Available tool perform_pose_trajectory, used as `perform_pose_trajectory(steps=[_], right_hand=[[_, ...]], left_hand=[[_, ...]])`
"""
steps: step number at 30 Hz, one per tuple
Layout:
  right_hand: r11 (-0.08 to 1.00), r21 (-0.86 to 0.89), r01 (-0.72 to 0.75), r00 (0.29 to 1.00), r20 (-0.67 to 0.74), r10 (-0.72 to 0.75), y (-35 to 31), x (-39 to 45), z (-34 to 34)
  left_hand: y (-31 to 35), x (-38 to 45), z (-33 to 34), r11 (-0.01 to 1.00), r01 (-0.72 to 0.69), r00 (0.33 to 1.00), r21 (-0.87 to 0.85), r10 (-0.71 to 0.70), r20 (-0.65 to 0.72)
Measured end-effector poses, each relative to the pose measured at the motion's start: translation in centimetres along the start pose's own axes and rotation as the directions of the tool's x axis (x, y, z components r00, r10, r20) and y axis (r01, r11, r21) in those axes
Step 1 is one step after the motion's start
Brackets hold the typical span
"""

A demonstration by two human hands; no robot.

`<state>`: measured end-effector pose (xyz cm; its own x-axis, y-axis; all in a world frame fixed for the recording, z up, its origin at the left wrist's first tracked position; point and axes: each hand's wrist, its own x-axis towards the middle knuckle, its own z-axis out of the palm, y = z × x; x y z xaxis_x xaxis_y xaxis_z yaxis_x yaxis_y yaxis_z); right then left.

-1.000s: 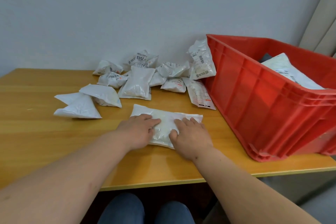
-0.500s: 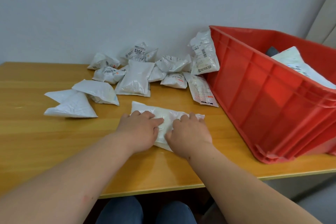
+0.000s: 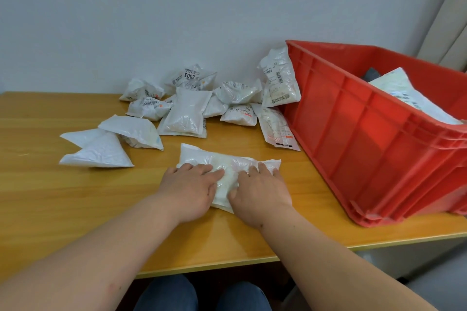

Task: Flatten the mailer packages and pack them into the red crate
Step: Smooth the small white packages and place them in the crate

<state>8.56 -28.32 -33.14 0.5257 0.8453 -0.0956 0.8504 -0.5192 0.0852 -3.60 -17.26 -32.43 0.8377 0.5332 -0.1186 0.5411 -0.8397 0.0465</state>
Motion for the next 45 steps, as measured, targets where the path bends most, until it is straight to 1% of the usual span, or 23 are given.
perform_pose_trajectory(steps=[6,12,19,21,25,29,30,31,33,34,36,38,42,45], right_hand=[[1.0,0.011,0.029,0.999,-0.02,-0.029,0.1,-1.1,0.9],[1.0,-0.022,-0.003,1.0,0.018,0.004,-0.5,-0.4,0.3],[1.0,-0.01,0.009,1.0,0.011,-0.009,-0.4,-0.8,1.4],[1.0,0.018,0.006,1.0,0.005,-0.006,-0.4,-0.6,1.5],[0.991,0.135,0.009,1.0,-0.015,-0.007,-0.2,-0.8,2.4],[0.988,0.152,-0.039,0.994,0.106,0.023,-0.1,-0.3,0.3],[0.988,0.147,-0.055,0.992,0.118,0.038,-0.1,0.1,-0.7],[0.987,0.152,-0.06,0.994,0.1,0.045,-0.2,0.6,-1.5],[0.977,0.21,-0.037,0.999,0.02,0.033,-0.8,1.4,-1.8],[0.969,0.248,-0.012,1.0,0.005,0.011,-1.2,1.8,-1.6],[0.955,0.296,0.018,0.998,0.056,-0.036,-2.0,2.2,-0.6],[0.962,0.272,0.016,0.993,0.104,-0.046,-2.2,2.6,0.4],[0.97,0.242,0.035,0.995,0.082,-0.057,-2.1,3.2,0.9],[0.978,0.205,0.033,0.997,0.061,-0.047,-2.2,2.9,1.5]], left_hand=[[-0.5,-0.9,1.0,0.999,-0.021,1.0,-0.028,0.021,0.022],[-0.1,-0.4,0.7,1.0,-0.008,1.0,0.009,0.008,0.029],[-0.3,-0.6,1.9,1.0,-0.006,1.0,0.011,0.006,0.018],[-0.2,-0.4,1.8,1.0,0.0,1.0,0.011,-0.001,0.015],[-0.1,-0.8,2.0,1.0,-0.001,1.0,0.01,0.001,0.027],[-0.5,0.3,0.5,0.999,-0.002,0.998,-0.043,0.005,0.056],[-0.7,0.8,-0.1,0.998,0.002,0.999,-0.068,0.001,0.035],[-0.9,1.4,-0.6,0.997,0.011,1.0,-0.081,-0.011,-0.004],[-1.2,2.4,-0.8,0.999,0.033,0.996,-0.043,-0.036,-0.076],[-1.3,2.7,-0.6,0.999,0.038,0.997,-0.02,-0.039,-0.065],[-1.2,2.9,0.6,1.0,0.03,0.999,0.0,-0.03,0.04],[-1.4,3.0,1.7,0.999,0.034,0.993,-0.004,-0.033,0.113],[-1.7,3.4,1.7,1.0,0.027,0.988,-0.004,-0.026,0.149],[-1.4,3.1,1.6,0.999,0.031,0.989,0.026,-0.034,0.146]])
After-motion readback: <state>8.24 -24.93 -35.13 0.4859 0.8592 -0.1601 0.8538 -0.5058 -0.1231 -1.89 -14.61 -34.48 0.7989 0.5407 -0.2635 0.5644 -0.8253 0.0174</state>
